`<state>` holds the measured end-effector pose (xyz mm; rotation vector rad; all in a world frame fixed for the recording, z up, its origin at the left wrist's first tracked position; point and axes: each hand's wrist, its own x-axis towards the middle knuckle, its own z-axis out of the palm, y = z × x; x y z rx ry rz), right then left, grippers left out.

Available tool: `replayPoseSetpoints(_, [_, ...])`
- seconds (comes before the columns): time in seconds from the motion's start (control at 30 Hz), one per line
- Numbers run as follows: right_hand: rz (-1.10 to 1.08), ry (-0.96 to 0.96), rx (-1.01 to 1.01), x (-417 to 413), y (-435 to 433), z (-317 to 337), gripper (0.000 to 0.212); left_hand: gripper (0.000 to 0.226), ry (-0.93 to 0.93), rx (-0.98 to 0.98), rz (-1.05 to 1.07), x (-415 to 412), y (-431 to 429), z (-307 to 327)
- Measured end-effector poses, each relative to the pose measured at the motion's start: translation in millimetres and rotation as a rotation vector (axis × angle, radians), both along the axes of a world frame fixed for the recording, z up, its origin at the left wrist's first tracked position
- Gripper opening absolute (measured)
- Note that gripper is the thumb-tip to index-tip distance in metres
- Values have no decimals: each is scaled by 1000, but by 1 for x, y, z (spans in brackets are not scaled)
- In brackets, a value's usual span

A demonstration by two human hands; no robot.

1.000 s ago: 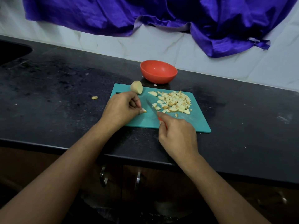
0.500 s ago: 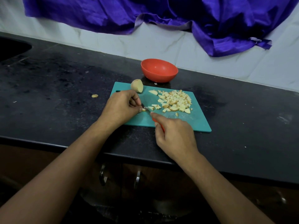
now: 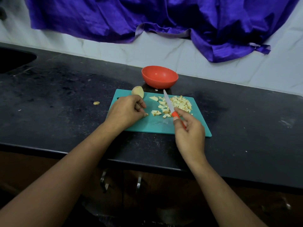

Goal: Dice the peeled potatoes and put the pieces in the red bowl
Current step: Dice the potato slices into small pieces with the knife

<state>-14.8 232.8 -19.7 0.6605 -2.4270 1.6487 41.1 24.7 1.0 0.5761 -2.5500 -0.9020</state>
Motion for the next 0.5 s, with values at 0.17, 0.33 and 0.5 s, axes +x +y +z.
replayPoseSetpoints(0.17, [43,-143,-123,-9,3,0,34,22,4,-30,-53,-28,18,5])
replayPoseSetpoints(0.33, [132,-169,-90,-26,12,3,31,19,30,33,-131,-48,24,2])
replayPoseSetpoints(0.5, [134,-159,-135,-27,15,2,32,17,134,19,-44,-48,1,13])
